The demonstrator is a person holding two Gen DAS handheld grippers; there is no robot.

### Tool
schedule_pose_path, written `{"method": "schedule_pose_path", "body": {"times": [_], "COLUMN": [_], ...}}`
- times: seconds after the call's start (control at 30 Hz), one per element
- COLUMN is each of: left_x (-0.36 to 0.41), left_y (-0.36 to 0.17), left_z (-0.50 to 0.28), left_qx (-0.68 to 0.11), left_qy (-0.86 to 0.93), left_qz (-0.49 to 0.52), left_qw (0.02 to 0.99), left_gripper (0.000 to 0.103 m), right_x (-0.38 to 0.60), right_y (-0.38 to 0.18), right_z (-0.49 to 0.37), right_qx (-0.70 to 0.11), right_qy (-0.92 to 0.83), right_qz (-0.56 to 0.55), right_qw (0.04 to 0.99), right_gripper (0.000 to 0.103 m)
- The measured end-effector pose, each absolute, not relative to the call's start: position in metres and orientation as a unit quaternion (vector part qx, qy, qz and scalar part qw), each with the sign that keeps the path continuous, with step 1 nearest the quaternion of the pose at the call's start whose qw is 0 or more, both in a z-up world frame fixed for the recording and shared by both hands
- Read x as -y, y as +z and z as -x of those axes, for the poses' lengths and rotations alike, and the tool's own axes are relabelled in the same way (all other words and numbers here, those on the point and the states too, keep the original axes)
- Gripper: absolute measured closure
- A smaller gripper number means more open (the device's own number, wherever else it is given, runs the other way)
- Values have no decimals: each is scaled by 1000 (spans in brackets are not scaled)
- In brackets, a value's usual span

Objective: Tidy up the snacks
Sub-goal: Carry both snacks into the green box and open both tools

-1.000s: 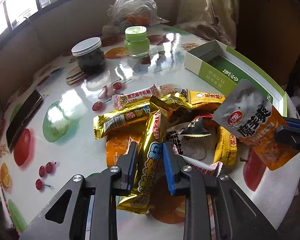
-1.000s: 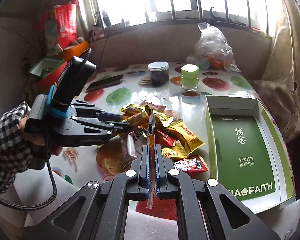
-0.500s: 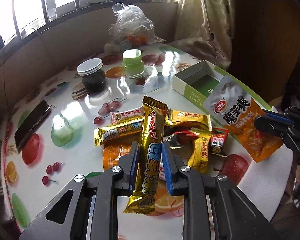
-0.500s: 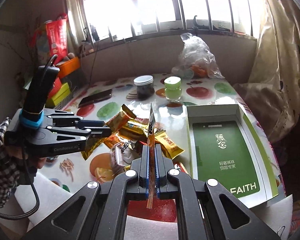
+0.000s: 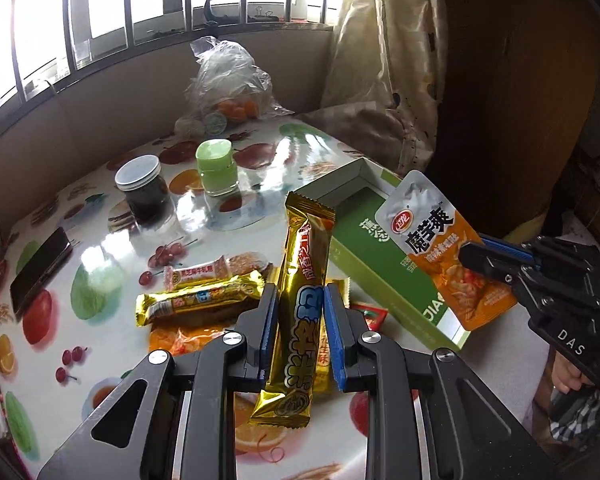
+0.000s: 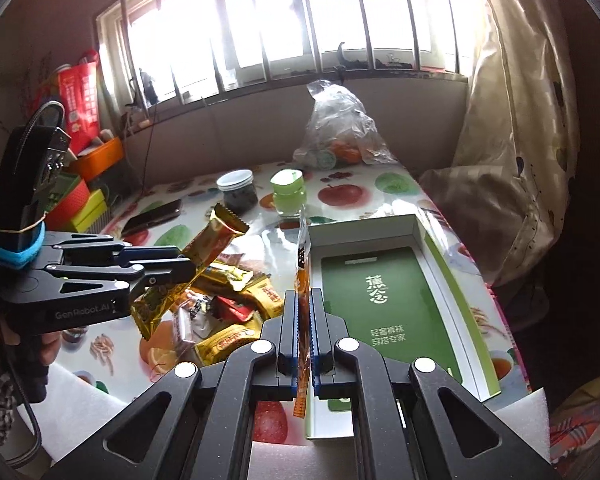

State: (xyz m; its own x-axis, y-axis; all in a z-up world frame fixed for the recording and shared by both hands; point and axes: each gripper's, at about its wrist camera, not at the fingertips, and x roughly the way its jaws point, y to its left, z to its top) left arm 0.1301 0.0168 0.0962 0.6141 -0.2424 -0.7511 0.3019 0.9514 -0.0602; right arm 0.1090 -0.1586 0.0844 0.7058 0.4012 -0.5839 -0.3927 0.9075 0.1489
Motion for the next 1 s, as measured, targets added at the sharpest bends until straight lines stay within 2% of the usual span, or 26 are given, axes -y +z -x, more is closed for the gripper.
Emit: {"method": "schedule_pose_path", "body": {"times": [1.0], "left_x": [75], "left_y": [54], "left_z": [-183], "left_qx": [-480], "left_qy": [-208], "left_qz": [56], "left_qw": [850], "left_gripper": [79], "right_x": [239], "right_y": [30], "right_z": [-171], "right_qx": [-392], "right_qy": [159], "right_qz": [-120], "right_qw": [898], "right_gripper": [98]}}
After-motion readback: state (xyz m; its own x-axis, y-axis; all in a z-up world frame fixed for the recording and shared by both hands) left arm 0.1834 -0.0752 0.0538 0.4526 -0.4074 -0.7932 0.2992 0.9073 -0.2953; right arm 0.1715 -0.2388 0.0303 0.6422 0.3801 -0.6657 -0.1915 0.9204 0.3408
